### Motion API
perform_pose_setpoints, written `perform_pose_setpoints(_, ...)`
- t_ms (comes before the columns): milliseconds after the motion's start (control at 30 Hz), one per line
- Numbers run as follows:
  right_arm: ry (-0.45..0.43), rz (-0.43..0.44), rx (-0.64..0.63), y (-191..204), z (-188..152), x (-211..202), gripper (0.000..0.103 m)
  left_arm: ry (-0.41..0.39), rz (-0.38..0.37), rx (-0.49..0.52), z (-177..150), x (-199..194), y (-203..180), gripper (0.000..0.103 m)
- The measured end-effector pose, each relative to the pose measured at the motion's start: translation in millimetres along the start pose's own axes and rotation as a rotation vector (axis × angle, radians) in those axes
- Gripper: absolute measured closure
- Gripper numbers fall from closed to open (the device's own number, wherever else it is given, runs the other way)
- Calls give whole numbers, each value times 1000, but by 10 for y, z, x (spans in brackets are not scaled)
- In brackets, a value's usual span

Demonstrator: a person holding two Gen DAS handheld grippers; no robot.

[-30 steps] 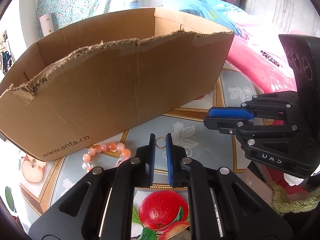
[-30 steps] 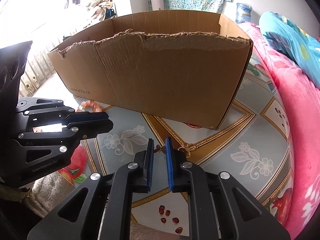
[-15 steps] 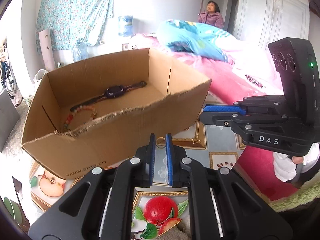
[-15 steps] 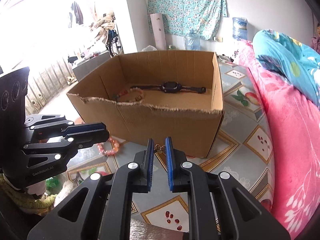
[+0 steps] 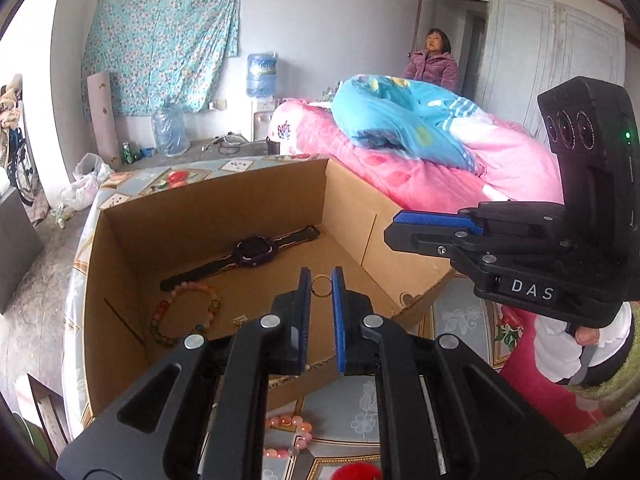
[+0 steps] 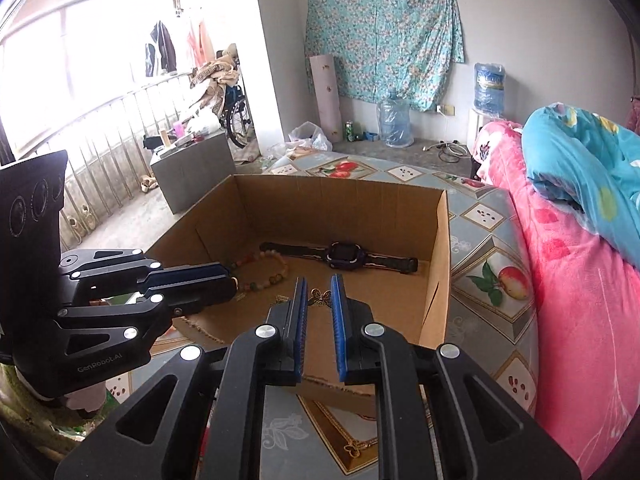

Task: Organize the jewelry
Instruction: 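Lower the charm into the box and open the right tool, then withdraw the right tool from the box back over the cloth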

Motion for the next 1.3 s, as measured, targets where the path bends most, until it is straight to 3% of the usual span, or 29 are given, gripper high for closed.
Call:
perform_pose_setpoints(167,91,-8,16,-123,30,396,91,105,19,-67,-23,425,175,94)
perform_pose_setpoints(333,118,-23,25,-217,65,545,89,137,13,-115,-36,614,268,92)
perform_pose_setpoints(500,70,-6,68,-326,135,460,80,116,6,-140,-33,595,314,87)
perform_pose_setpoints(767,14,-11,143,-431,150,255,80,74,15,-160,-29,458,370,85)
perform_pose_setpoints(867,-1,-13,172,-449,121,173,79,64,27,-163,-53,385,369,76)
perform_pose_setpoints(967,-23,-13,200,-460,79,60,78,46,32,-169,-69,286,372,75)
perform_pose_setpoints(1233,-67,-34,199,-352,-33,-218,62,-33,57,-145,-88,-90,296,59)
perform_pose_setpoints(1300,-82,-37,197,-301,-59,-290,58,-52,70,-133,-93,-190,261,50)
Point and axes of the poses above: each gripper's, at about its wrist camera, not at the fingertips, and x roughly the way its jaws point, y to its left, z to its top, the point moved 1 cm from there along x, roughly the way its jaws point
